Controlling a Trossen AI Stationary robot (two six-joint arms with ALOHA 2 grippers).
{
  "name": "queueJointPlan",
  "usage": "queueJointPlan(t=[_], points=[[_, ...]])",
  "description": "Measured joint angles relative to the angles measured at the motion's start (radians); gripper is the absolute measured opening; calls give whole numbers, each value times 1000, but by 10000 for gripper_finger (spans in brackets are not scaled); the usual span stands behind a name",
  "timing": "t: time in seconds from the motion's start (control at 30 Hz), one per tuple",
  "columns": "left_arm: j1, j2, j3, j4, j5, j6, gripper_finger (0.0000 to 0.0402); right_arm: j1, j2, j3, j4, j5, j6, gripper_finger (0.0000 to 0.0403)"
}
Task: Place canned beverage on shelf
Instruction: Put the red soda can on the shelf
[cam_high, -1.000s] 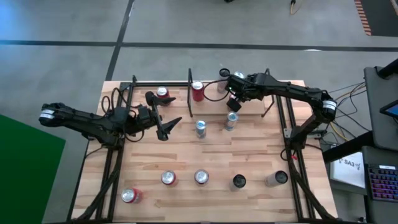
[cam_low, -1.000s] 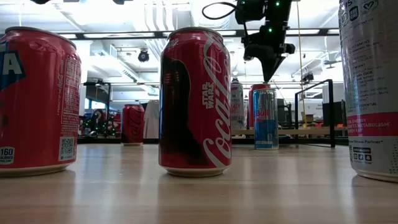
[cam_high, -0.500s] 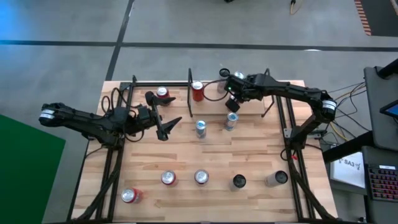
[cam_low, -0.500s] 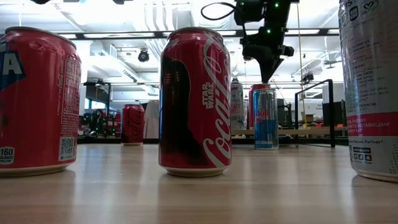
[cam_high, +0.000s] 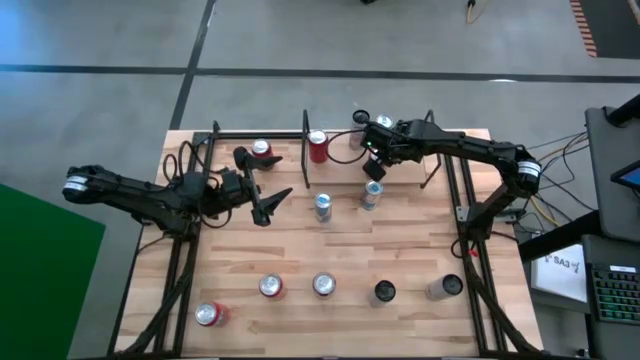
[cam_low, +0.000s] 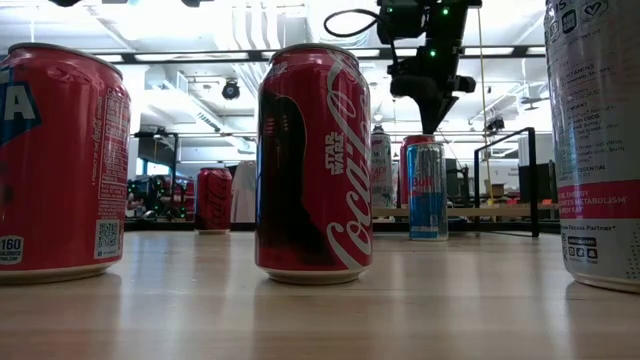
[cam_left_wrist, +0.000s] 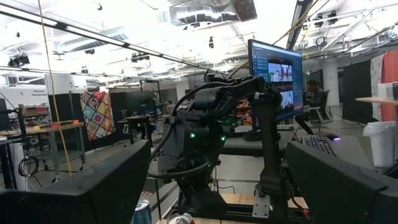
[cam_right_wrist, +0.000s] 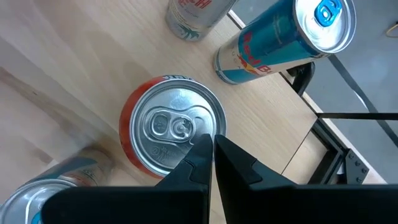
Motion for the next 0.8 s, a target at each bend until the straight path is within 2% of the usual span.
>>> queueJointPlan(t=[0.7,0.8], points=[[0,0,0,0,0,0,359,0,0,-22,10,5,10,9],[0,0,0,0,0,0,359,1,0,-22,1,33,39,9]])
